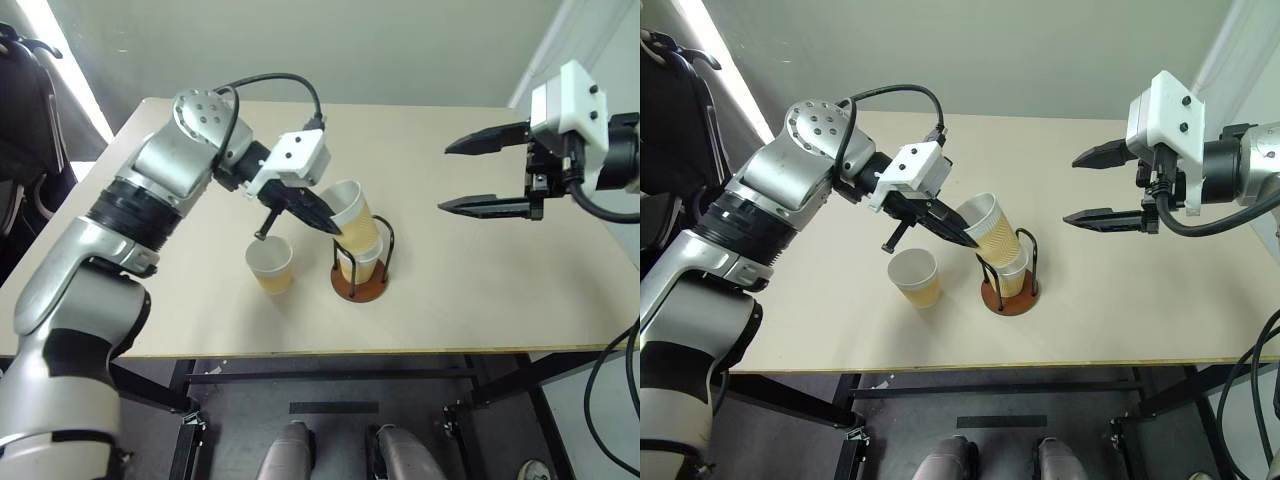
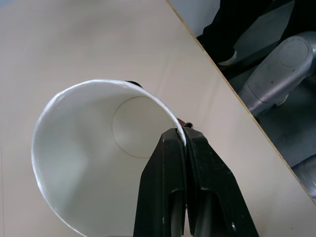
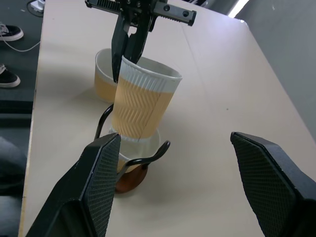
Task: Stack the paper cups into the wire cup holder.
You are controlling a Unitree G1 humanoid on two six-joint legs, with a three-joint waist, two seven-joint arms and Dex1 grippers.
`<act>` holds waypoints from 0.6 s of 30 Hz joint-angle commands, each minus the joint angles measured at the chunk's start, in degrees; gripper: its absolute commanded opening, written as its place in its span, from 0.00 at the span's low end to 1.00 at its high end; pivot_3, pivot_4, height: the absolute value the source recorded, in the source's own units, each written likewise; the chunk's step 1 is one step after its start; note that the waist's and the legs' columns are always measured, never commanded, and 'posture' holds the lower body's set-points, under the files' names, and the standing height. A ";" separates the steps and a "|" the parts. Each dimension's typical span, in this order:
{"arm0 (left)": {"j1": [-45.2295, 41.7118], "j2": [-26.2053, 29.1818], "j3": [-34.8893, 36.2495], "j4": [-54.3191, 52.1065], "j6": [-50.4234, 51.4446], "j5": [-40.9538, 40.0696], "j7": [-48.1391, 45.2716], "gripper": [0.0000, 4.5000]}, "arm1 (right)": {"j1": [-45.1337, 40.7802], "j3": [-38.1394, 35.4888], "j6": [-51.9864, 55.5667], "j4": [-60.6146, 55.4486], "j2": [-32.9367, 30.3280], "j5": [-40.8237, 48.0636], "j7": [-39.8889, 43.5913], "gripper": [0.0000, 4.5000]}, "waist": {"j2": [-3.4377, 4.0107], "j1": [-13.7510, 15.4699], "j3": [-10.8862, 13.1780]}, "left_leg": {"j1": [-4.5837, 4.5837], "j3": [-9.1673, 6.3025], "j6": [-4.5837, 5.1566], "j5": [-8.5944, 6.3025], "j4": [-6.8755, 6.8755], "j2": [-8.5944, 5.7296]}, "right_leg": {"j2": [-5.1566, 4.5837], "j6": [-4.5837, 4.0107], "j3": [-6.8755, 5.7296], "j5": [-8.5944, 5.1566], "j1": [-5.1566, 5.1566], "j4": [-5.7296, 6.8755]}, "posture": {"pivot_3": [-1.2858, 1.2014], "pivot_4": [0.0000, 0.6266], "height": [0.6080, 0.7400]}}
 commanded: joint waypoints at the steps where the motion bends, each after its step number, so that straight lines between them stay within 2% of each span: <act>1: -1.52 0.00 1.79 0.16 -1.66 0.76 -2.20 0.02 | 0.06 -2.42 -0.43 -1.24 -1.11 0.52 -0.75 0.80 | 0.00 -0.01 0.00 | 0.01 -0.02 0.00 0.00 0.00 0.02 | -0.01 0.00 0.02 0.00 0.00 0.00 | 0.52 0.24 1.00; 18: -0.95 -2.45 3.33 3.88 -6.31 6.01 -2.20 0.02 | 1.18 -2.32 -1.64 -0.80 -1.15 0.05 -1.10 0.80 | 0.00 0.08 0.00 | 0.00 -0.02 0.02 -0.04 0.00 0.01 | -0.03 0.03 0.01 0.01 0.01 -0.01 | 0.52 0.24 1.00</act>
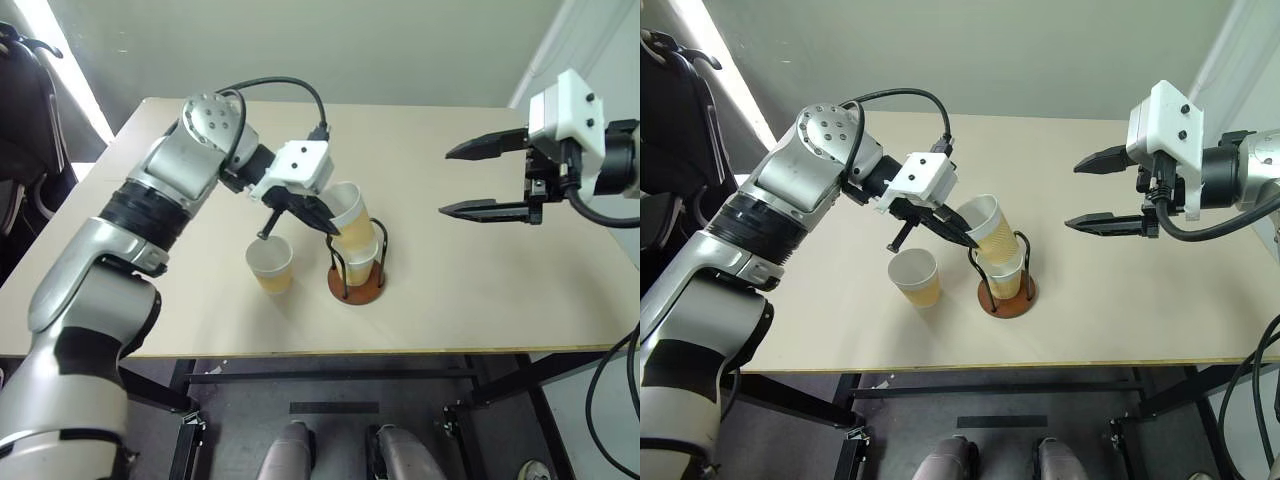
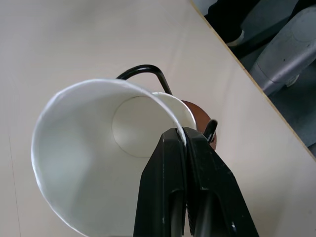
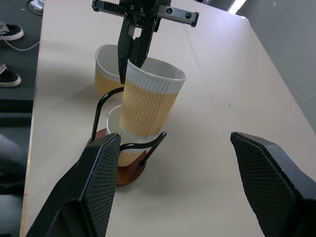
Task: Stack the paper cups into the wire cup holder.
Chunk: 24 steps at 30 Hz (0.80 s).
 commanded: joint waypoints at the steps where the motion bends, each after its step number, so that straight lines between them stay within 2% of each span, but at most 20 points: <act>1: -0.89 -0.46 3.06 0.50 -1.40 0.81 -2.18 0.02 | -0.29 -2.16 -0.81 -0.89 -1.02 0.10 -0.64 0.80 | 0.00 -0.01 0.00 | 0.00 0.01 0.00 0.00 0.00 -0.01 | 0.02 0.01 -0.01 0.00 0.00 0.00 | 0.52 0.24 1.00; 8: -0.27 -1.41 3.74 0.75 0.31 1.27 -2.18 0.02 | 0.30 -2.21 -0.89 -0.98 -1.27 -0.06 -0.99 0.80 | 0.00 0.03 0.00 | 0.00 0.00 0.01 -0.01 0.00 -0.01 | 0.00 0.03 0.00 0.02 0.00 -0.01 | 0.52 0.24 1.00; 18: -0.98 0.27 2.22 0.29 0.27 0.52 -2.18 0.71 | 0.20 -1.98 -1.34 -0.23 -1.32 -0.67 -1.10 0.80 | 0.00 0.09 0.00 | 0.00 0.01 0.01 -0.02 0.00 0.00 | 0.01 0.03 0.00 0.02 0.00 -0.01 | 0.52 0.24 1.00; 21: -1.08 0.23 2.16 0.53 0.19 0.64 -2.18 0.96 | 0.11 -1.90 -1.51 -0.01 -1.32 -0.83 -1.07 0.80 | 0.00 0.20 0.00 | -0.01 -0.01 0.03 -0.03 0.00 0.00 | -0.01 0.03 0.00 0.02 0.00 -0.01 | 0.52 0.24 1.00; 22: -1.11 0.10 2.37 0.73 0.11 0.85 -2.18 1.00 | 0.06 -1.86 -1.53 0.05 -1.31 -0.85 -1.06 0.80 | 0.00 0.20 0.00 | -0.01 0.00 0.04 -0.04 0.00 0.00 | -0.01 0.03 0.00 0.02 0.01 -0.01 | 0.52 0.24 1.00; 24: -1.13 -0.13 2.75 1.02 0.07 1.11 -2.18 1.00 | -0.06 -1.79 -1.61 0.16 -1.31 -0.91 -1.03 0.80 | 0.00 0.21 0.00 | -0.01 0.01 0.04 -0.04 0.00 0.00 | 0.00 0.03 -0.01 0.02 0.00 -0.01 | 0.52 0.24 1.00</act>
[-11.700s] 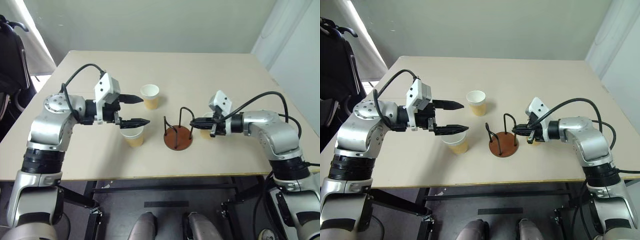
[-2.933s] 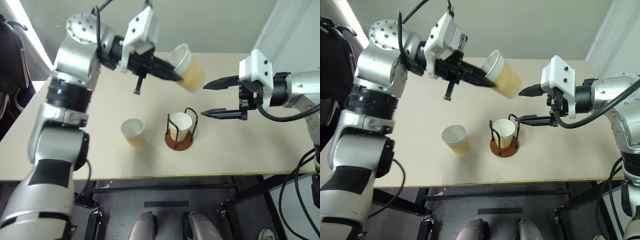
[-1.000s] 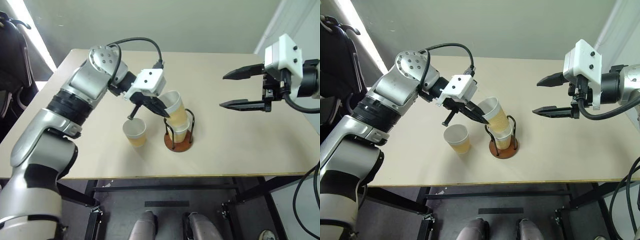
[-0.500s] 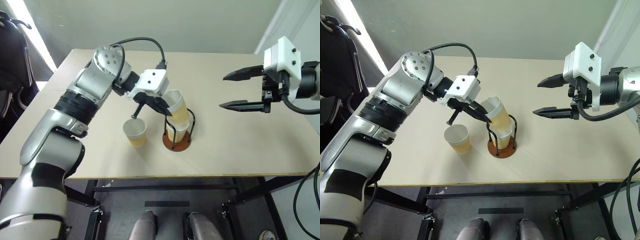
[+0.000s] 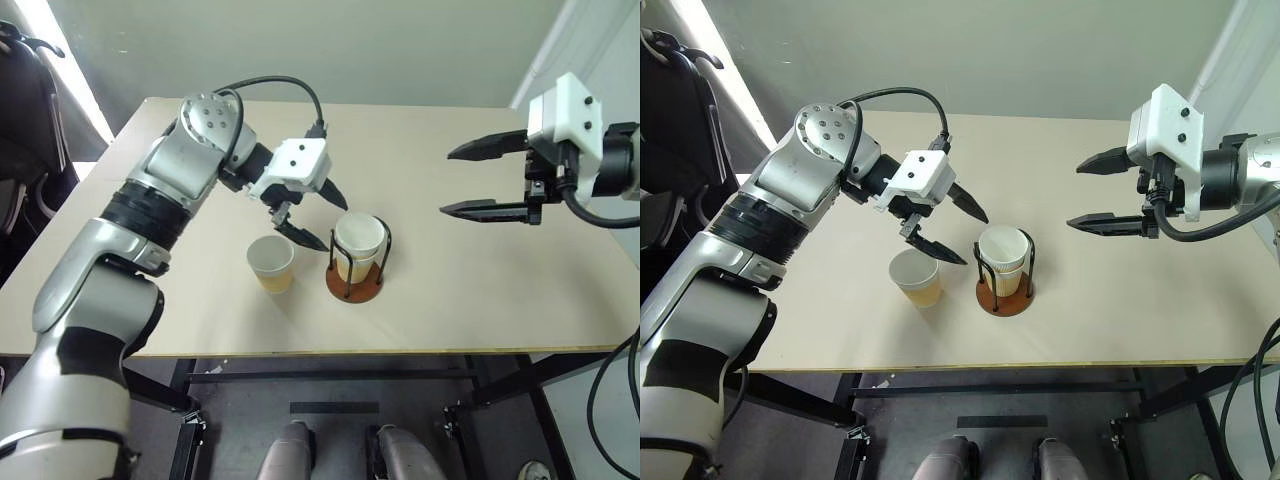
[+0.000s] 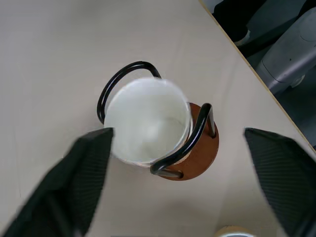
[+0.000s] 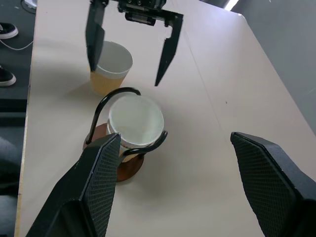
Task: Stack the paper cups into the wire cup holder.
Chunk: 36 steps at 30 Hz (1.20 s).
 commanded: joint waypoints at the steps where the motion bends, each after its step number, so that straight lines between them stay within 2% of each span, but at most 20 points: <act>1: -1.35 -0.25 1.60 0.01 -0.55 0.11 -2.10 1.00 | -0.81 -1.76 -0.80 -0.18 -1.12 -0.25 -0.38 0.80 | 0.00 0.00 0.00 | 0.00 0.00 0.00 0.00 0.00 0.00 | 0.00 0.00 0.00 0.00 0.00 0.00 | 0.52 0.24 1.00; 8: -2.36 -4.06 8.73 4.20 -2.21 5.55 -0.67 1.00 | -1.52 -2.22 0.49 -1.05 -0.02 1.50 -0.90 0.80 | 0.00 0.02 0.00 | 0.00 0.02 0.01 -0.01 0.01 -0.01 | 0.00 0.01 0.01 0.01 0.00 0.00 | 0.52 0.24 1.00; 12: -4.00 -2.29 11.49 6.51 -7.22 11.49 1.00 1.00 | -0.79 -3.03 4.90 -3.98 1.49 6.59 -0.96 0.80 | 0.00 -0.18 0.00 | -0.01 0.01 0.01 -0.01 0.00 0.01 | 0.03 0.01 0.03 0.00 -0.02 0.00 | 0.52 0.24 1.00; 19: -1.60 3.27 11.44 0.21 -6.61 12.30 -2.10 1.00 | -0.54 -2.02 5.51 -3.92 1.38 7.02 -1.04 0.80 | 0.00 -0.15 0.00 | -0.02 0.00 0.03 -0.02 -0.02 0.01 | 0.01 -0.01 0.05 -0.04 -0.04 -0.04 | 0.52 0.24 1.00; 26: 3.79 16.29 4.89 -14.60 -0.25 2.88 -2.10 1.00 | -0.72 -1.94 7.66 -4.41 0.77 9.41 0.48 0.80 | 0.01 -0.73 0.00 | -0.01 0.03 0.01 -0.06 -0.11 0.02 | 0.04 -0.12 0.09 -0.11 -0.13 -0.01 | 0.52 0.24 1.00; 30: 5.15 19.27 3.79 -18.00 2.16 1.24 -2.10 1.00 | -0.71 -1.83 7.64 -4.08 0.38 9.53 1.16 0.80 | 0.00 -0.49 0.00 | -0.02 -0.01 0.00 -0.06 -0.13 0.03 | 0.01 -0.59 -0.01 -0.38 -0.15 0.10 | 0.52 0.24 1.00; 36: 11.10 22.92 3.71 -23.87 5.30 0.16 -2.10 1.00 | -0.33 0.96 3.52 -3.41 1.61 6.22 1.69 0.80 | 0.04 -0.82 -0.02 | 0.11 0.02 -0.01 -0.07 -0.15 0.01 | 0.03 -0.68 0.03 -0.42 -0.12 0.19 | 0.52 0.24 1.00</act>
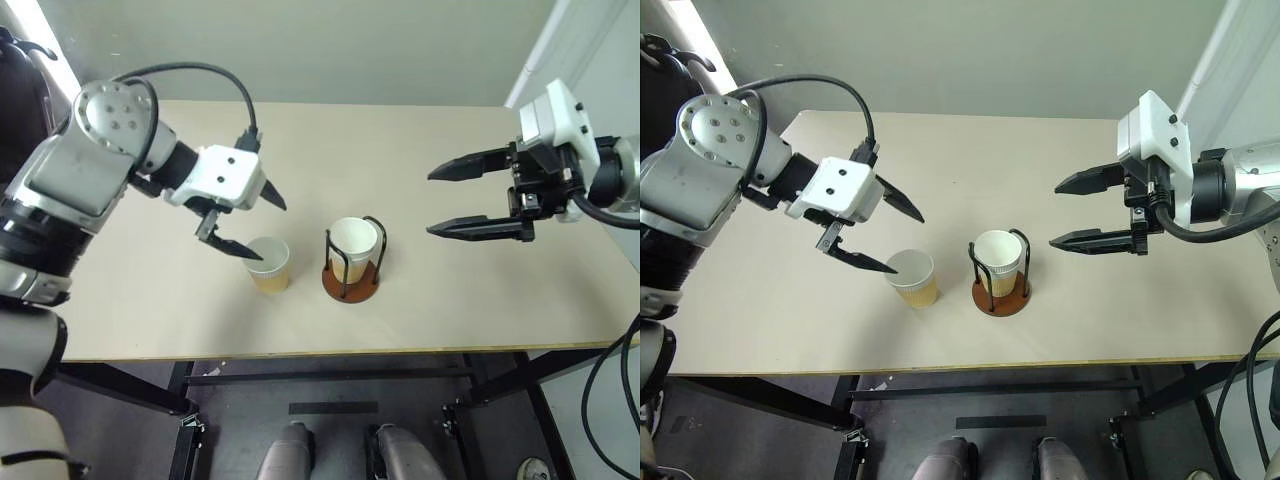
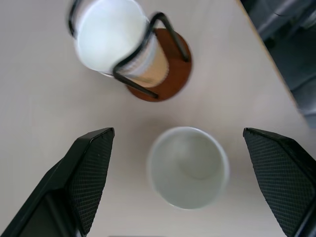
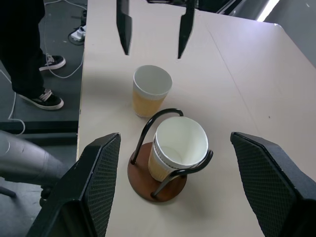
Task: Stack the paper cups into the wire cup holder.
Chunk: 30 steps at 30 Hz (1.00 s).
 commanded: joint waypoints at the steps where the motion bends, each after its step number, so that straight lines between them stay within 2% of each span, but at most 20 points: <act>1: 1.87 1.68 0.73 -4.44 2.51 -1.23 -1.98 1.00 | 0.34 0.82 -3.97 -0.39 -0.27 -2.33 0.82 0.80 | 0.00 0.03 0.00 | 0.00 0.00 0.00 0.00 0.00 0.00 | 0.00 -0.01 -0.01 -0.01 -0.01 0.04 | 0.52 0.24 1.00; 4: 4.16 2.75 0.62 -6.64 3.46 -1.27 -1.98 1.00 | 0.69 1.23 -5.10 0.58 -0.38 -2.81 1.55 0.80 | 0.00 0.02 0.00 | -0.03 -0.01 -0.01 0.00 0.02 0.01 | -0.01 -0.03 -0.01 -0.02 -0.06 0.10 | 0.52 0.24 1.00; 14: 5.39 1.76 0.08 -4.65 1.75 3.24 -1.98 1.00 | -0.23 2.00 -5.46 2.99 -0.04 -4.08 2.20 0.80 | 0.00 0.00 0.00 | 0.00 -0.01 -0.03 -0.01 0.02 0.01 | -0.01 -0.10 -0.01 -0.06 -0.06 0.18 | 0.52 0.24 1.00; 30: 7.41 -2.57 -1.53 0.72 -2.30 9.11 -1.98 1.00 | 1.13 2.54 -7.47 4.01 0.23 -6.27 2.44 0.80 | 0.00 0.02 0.00 | -0.01 -0.01 -0.05 -0.03 0.02 0.01 | -0.01 -0.11 -0.01 -0.06 -0.07 0.20 | 0.52 0.24 1.00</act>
